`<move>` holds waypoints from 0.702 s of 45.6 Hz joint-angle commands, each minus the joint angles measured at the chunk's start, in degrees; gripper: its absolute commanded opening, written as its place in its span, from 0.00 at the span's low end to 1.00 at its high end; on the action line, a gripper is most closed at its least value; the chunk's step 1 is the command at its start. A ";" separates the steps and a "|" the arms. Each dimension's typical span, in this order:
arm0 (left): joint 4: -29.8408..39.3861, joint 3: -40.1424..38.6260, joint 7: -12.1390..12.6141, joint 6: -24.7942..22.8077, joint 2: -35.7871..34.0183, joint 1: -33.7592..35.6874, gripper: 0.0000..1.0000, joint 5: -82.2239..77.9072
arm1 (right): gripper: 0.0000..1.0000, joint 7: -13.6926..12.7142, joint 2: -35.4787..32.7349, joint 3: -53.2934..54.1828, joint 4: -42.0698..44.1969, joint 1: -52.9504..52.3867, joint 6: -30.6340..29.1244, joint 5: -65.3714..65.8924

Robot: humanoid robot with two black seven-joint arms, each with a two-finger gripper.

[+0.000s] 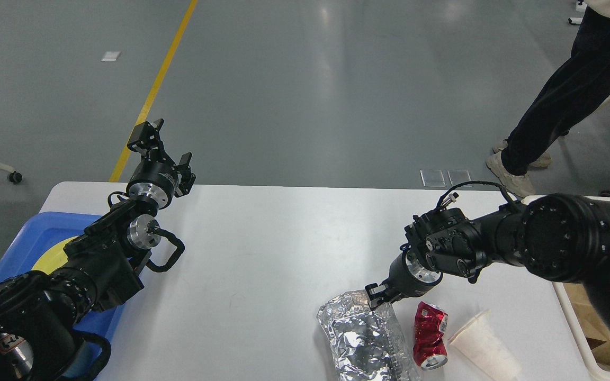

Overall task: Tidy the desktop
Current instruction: 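Lower the right gripper onto the foil packet and close on it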

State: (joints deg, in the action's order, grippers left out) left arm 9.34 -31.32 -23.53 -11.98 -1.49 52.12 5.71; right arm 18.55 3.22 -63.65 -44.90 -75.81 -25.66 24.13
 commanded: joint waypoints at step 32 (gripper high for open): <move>-0.03 -0.05 -0.03 0.03 0.08 0.00 0.96 0.00 | 0.00 0.44 -2.25 -0.50 -0.71 -5.05 -2.99 -4.00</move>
State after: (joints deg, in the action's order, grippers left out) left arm 9.32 -31.33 -23.49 -11.98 -1.46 52.12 5.71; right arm 19.00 1.71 -63.73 -45.49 -79.65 -26.83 22.19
